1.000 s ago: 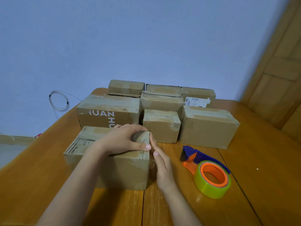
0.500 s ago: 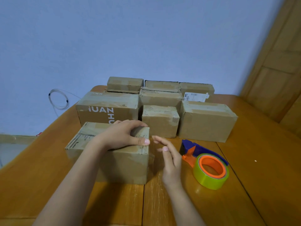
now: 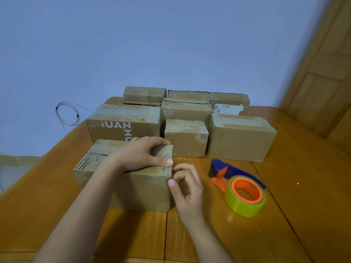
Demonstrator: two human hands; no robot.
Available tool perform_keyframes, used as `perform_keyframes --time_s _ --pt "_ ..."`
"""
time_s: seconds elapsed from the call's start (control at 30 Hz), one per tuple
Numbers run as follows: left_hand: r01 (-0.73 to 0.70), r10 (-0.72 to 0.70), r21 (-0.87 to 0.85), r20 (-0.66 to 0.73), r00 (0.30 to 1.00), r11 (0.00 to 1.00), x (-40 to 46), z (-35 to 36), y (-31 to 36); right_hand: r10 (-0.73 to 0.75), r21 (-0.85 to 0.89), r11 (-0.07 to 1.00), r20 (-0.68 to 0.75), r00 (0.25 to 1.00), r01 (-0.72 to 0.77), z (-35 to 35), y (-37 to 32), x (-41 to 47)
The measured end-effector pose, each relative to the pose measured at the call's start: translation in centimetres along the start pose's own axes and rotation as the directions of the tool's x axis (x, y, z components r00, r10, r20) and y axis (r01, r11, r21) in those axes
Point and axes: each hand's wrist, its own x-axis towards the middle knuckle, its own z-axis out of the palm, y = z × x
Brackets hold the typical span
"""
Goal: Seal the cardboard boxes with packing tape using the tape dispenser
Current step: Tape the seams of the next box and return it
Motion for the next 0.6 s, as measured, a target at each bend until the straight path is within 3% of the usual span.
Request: perform_keyframes --time_s 0.17,0.4,0.6 --pt "-0.022 0.022 0.023 0.004 1.0 0.999 0.1 0.0 -0.1 -0.005 -0.001 1.0 -0.023 1.0 0.005 0.2 0.2 0.2" --pt "-0.02 0.019 0.071 0.025 1.0 0.997 0.1 0.0 -0.2 0.128 0.115 0.985 -0.018 0.992 -0.125 0.7 0.0 0.4" --pt "-0.039 0.035 0.088 0.044 0.998 0.995 0.1 -0.1 0.0 0.09 0.03 0.996 -0.061 0.994 -0.088 1.9 0.3 0.3"
